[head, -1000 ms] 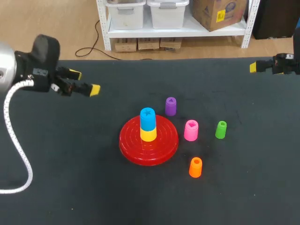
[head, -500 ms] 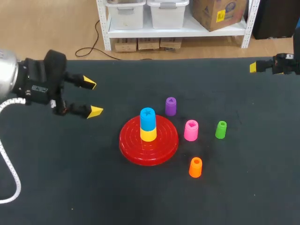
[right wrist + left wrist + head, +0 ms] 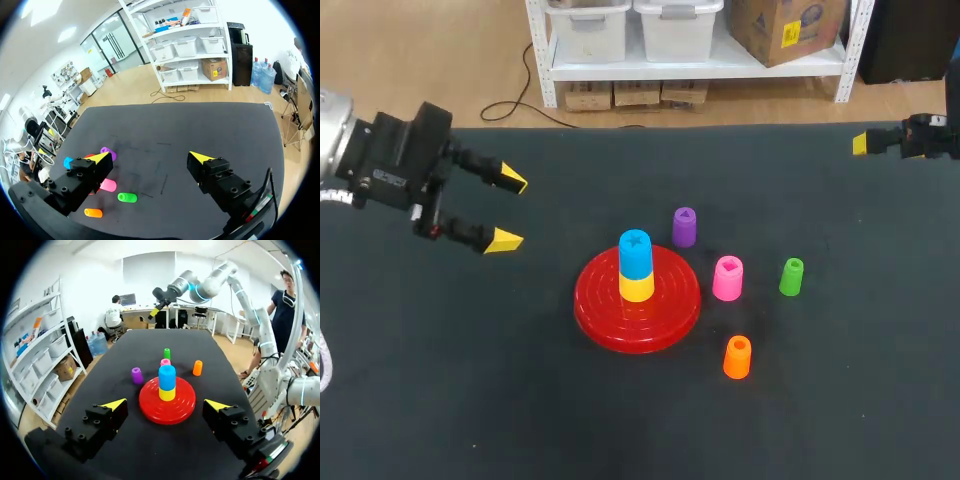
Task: Pick up and stack the cylinders on the red base in this order: pink,purple,orange,green
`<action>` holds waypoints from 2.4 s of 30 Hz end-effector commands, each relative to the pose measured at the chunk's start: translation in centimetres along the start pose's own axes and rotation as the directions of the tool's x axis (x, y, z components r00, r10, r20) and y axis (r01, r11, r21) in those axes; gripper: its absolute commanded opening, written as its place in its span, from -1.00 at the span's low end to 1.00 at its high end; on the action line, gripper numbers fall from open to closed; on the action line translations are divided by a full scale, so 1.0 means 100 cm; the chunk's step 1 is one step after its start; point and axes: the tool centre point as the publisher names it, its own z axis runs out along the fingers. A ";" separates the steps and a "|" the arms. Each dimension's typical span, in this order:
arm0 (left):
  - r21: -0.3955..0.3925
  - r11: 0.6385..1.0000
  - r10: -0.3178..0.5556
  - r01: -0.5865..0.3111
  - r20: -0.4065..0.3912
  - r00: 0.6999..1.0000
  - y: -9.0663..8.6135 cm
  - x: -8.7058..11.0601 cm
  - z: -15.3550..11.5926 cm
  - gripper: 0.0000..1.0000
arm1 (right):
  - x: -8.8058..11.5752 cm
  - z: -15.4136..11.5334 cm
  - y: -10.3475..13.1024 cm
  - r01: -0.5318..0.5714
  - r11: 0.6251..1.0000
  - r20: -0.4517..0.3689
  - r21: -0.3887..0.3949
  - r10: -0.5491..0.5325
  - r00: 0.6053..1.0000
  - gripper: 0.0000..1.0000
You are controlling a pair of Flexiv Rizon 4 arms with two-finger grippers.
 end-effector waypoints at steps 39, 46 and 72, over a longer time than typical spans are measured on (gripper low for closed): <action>-0.067 0.992 -0.116 0.110 -0.092 0.989 -0.003 -0.003 -0.001 1.00 | -0.002 0.008 0.016 0.032 0.999 -0.042 -0.027 -0.034 0.999 1.00; -0.067 0.992 -0.116 0.110 -0.092 0.989 -0.003 -0.003 -0.001 1.00 | 0.002 0.037 0.065 0.163 0.986 -0.176 -0.014 -0.163 0.971 1.00; -0.067 0.992 -0.116 0.110 -0.092 0.989 -0.003 -0.003 -0.001 1.00 | 0.109 0.094 0.130 0.544 0.839 -0.560 0.006 -0.447 0.697 1.00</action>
